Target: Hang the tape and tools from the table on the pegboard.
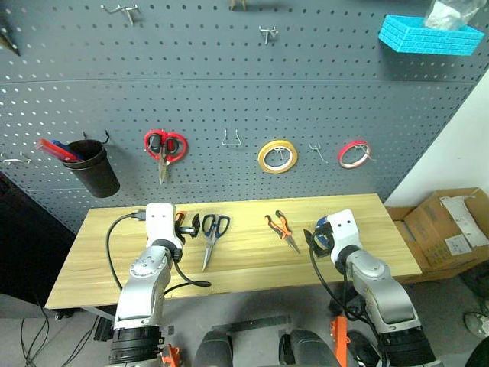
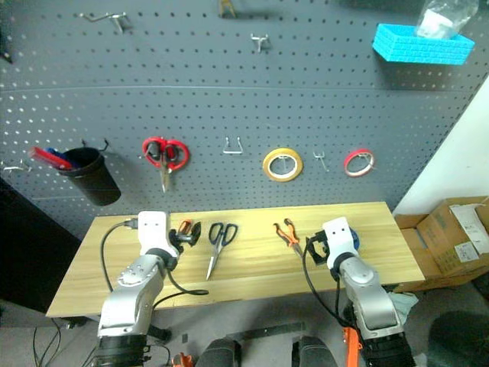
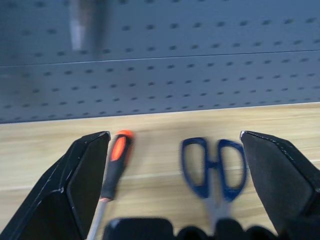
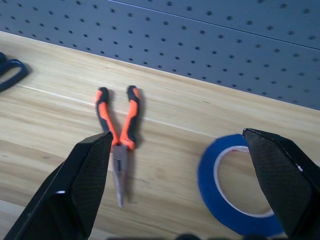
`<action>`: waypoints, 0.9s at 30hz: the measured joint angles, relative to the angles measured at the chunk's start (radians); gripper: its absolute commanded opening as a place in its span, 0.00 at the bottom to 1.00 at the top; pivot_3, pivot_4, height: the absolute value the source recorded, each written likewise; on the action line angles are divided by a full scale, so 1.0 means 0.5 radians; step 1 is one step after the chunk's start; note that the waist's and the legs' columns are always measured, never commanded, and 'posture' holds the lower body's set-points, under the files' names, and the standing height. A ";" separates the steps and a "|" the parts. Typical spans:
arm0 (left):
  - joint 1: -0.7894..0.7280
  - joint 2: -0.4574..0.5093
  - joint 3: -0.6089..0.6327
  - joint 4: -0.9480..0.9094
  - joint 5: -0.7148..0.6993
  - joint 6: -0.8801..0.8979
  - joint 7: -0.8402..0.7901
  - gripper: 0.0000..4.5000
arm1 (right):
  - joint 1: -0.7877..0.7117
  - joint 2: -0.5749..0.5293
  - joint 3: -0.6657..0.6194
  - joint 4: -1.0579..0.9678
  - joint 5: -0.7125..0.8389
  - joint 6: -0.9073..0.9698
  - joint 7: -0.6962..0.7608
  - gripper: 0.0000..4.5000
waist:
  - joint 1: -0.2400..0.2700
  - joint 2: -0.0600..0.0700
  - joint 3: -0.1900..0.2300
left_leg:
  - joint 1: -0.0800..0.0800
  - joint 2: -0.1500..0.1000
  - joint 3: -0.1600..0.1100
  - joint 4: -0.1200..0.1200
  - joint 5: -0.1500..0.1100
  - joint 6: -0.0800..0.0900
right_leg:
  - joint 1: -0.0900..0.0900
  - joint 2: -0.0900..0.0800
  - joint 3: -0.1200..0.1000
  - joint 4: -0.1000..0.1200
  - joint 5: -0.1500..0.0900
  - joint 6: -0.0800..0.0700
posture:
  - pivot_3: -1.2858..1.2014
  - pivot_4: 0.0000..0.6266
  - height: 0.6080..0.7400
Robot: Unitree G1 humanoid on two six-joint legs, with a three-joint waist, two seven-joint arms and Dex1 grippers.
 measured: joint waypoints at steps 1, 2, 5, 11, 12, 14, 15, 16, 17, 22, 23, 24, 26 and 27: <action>0.001 0.007 0.006 0.000 -0.001 0.005 -0.002 1.00 | 0.002 0.000 0.008 0.000 -0.002 -0.008 0.000 1.00 | 0.002 0.000 0.000 | 0.000 0.000 0.000 0.000 0.000 0.000 | 0.000 0.000 0.000 0.000 0.000 0.000 | 0.59 0.10 1.00; 0.001 0.010 0.012 0.000 -0.001 0.010 -0.005 1.00 | 0.007 0.000 0.012 0.000 -0.004 -0.012 0.001 1.00 | 0.003 0.000 0.000 | 0.000 0.000 0.000 0.000 0.000 0.000 | 0.000 0.000 0.000 0.000 0.000 0.000 | 0.59 0.10 1.00; 0.000 0.011 0.012 -0.001 -0.003 0.019 -0.012 1.00 | 0.009 -0.006 0.012 0.005 -0.005 -0.012 0.005 1.00 | 0.006 0.000 0.000 | 0.000 0.000 0.000 0.000 0.000 0.000 | 0.000 0.000 0.000 0.000 0.000 0.000 | 0.58 0.10 1.00; 0.000 0.011 0.012 -0.001 -0.005 0.024 -0.024 1.00 | 0.009 -0.027 0.009 0.004 -0.012 -0.012 0.035 1.00 | 0.006 0.000 0.000 | 0.001 0.000 -0.001 0.000 0.000 0.000 | 0.000 0.001 0.000 0.001 0.000 0.000 | 0.58 0.10 1.00; -0.001 0.011 0.012 -0.001 -0.005 0.024 -0.026 1.00 | 0.011 -0.027 0.009 0.003 -0.012 -0.011 0.036 1.00 | 0.005 0.000 0.000 | 0.001 0.000 -0.001 0.000 0.000 0.000 | 0.000 0.001 0.000 0.001 0.000 0.000 | 0.58 0.10 1.00; -0.004 0.013 0.012 -0.001 -0.005 0.023 -0.028 1.00 | 0.017 -0.027 0.010 -0.001 -0.012 -0.008 0.036 1.00 | 0.005 0.000 0.000 | 0.001 0.000 -0.001 0.000 0.000 0.000 | 0.000 0.000 0.000 0.001 0.000 0.000 | 0.58 0.11 1.00; -0.005 0.013 0.012 -0.001 -0.005 0.023 -0.028 1.00 | 0.024 -0.027 0.010 -0.006 -0.012 -0.007 0.036 1.00 | 0.005 0.000 0.000 | 0.001 0.000 -0.001 0.000 0.000 0.000 | 0.000 0.001 0.000 0.001 0.000 0.000 | 0.58 0.10 1.00; -0.006 0.014 0.012 -0.001 -0.005 0.023 -0.029 1.00 | 0.030 -0.026 0.010 -0.008 -0.012 -0.007 0.036 1.00 | 0.005 0.000 0.000 | 0.001 0.000 0.000 0.000 0.000 0.000 | 0.000 0.000 0.000 0.001 0.000 0.000 | 0.58 0.10 1.00; -0.005 0.015 0.012 -0.001 -0.006 0.023 -0.029 1.00 | 0.039 -0.026 0.009 -0.011 -0.012 -0.006 0.036 1.00 | 0.005 0.000 0.000 | 0.001 0.000 0.000 0.000 0.000 0.000 | 0.000 0.000 0.000 0.001 0.000 0.000 | 0.58 0.11 1.00; -0.004 0.009 0.010 -0.002 -0.007 0.023 -0.026 1.00 | 0.045 -0.027 0.010 -0.021 -0.013 -0.002 0.037 1.00 | 0.005 0.000 0.000 | 0.001 0.000 0.000 0.000 0.000 0.000 | 0.001 0.000 0.000 0.002 0.000 0.000 | 0.58 0.12 1.00; -0.005 0.008 0.006 -0.002 -0.007 0.023 -0.027 1.00 | 0.045 -0.028 0.010 -0.021 -0.013 -0.002 0.040 1.00 | 0.005 0.000 0.000 | 0.001 0.000 0.000 0.000 0.000 0.000 | 0.001 0.001 0.000 0.002 0.000 0.000 | 0.58 0.13 1.00; -0.009 0.009 -0.005 -0.001 -0.005 0.023 -0.030 1.00 | 0.044 -0.036 0.010 -0.021 -0.013 -0.002 0.044 1.00 | 0.005 0.000 0.000 | 0.001 0.000 0.000 0.000 0.000 0.000 | 0.001 0.000 0.000 0.002 0.000 0.000 | 0.58 0.14 1.00; -0.062 0.020 -0.063 0.003 0.013 0.017 -0.056 1.00 | 0.035 -0.086 0.010 -0.015 -0.013 -0.002 0.080 1.00 | 0.012 0.000 0.000 | 0.001 0.000 -0.001 0.001 0.000 0.000 | 0.001 0.000 0.000 0.001 0.000 0.000 | 0.58 0.15 1.00; -0.107 0.026 -0.091 0.012 0.018 0.011 -0.080 1.00 | 0.024 -0.114 0.010 -0.002 -0.013 -0.006 0.102 1.00 | 0.017 0.000 0.001 | 0.001 0.000 -0.001 0.003 0.000 0.000 | 0.002 0.000 0.000 0.001 0.000 -0.001 | 0.58 0.16 1.00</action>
